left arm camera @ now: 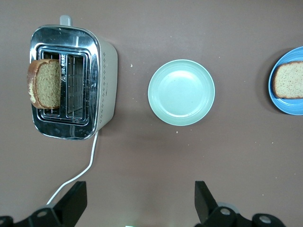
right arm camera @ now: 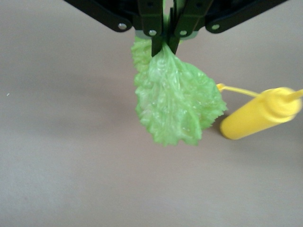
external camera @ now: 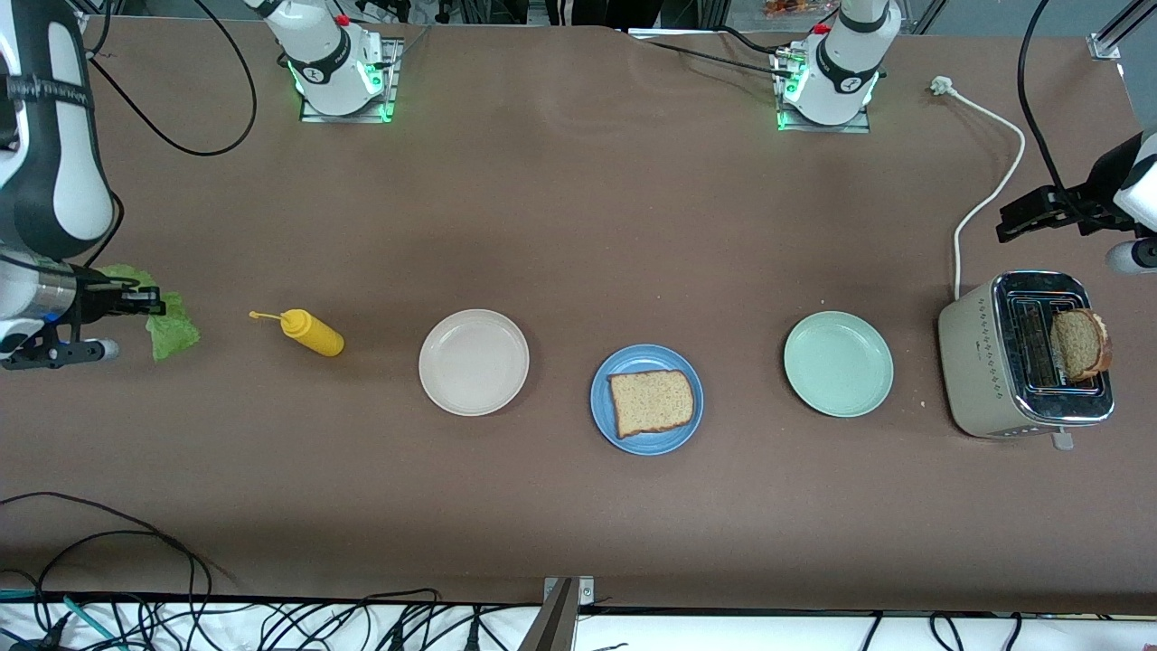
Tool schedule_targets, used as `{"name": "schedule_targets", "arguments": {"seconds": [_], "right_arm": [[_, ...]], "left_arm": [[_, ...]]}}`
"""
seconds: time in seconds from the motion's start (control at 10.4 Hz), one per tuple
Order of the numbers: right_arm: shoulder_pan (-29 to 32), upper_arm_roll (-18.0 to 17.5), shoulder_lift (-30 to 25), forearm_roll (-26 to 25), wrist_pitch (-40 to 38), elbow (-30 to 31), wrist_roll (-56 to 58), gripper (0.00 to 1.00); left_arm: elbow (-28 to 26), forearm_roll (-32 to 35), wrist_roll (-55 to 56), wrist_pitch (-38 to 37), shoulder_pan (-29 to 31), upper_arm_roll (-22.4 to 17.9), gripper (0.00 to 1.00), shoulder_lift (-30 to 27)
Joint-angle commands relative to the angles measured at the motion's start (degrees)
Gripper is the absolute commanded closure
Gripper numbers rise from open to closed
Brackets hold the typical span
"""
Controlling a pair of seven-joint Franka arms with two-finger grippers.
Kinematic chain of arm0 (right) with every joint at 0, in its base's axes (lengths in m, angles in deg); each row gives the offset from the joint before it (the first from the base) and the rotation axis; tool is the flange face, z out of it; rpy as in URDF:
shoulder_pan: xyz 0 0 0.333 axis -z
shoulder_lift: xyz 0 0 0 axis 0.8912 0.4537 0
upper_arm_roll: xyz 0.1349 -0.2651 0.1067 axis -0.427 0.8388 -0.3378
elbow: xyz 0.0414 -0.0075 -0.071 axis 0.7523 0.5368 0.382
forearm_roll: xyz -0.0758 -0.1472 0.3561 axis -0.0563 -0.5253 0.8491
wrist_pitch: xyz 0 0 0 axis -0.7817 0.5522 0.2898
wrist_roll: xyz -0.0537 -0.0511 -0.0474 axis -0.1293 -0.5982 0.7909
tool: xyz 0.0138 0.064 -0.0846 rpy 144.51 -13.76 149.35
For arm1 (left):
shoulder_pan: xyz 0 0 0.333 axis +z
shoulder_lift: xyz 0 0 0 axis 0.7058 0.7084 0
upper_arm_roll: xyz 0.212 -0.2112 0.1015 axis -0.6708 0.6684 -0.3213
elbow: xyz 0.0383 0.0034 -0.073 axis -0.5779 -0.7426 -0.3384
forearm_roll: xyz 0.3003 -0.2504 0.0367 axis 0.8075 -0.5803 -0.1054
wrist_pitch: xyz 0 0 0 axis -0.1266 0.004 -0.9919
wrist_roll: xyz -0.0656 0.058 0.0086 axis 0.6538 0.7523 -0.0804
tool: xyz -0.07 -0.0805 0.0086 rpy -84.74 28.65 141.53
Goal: Make sandwich in blue plate with both arms
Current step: 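Lift the lettuce leaf and carry it toward the blue plate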
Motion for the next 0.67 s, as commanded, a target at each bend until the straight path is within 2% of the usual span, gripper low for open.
{"name": "schedule_targets", "arguments": {"seconds": [0.0, 0.19, 0.58], "right_arm": [[0.33, -5.32, -1.68, 0.62, -7.62, -6.86, 0.13, 1.00], [0.06, -9.45, -1.68, 0.71, -8.87, -10.65, -2.40, 1.00], [-1.77, -20.43, -0.02, 0.62, -7.90, -17.50, -14.34, 1.00]], "left_arm": [[0.64, 0.71, 0.40, -0.57, 0.12, 0.07, 0.00, -0.14], [0.73, 0.71, 0.40, -0.57, 0.12, 0.16, 0.00, -0.14], [0.73, 0.71, 0.40, -0.57, 0.12, 0.07, 0.00, -0.05]]}}
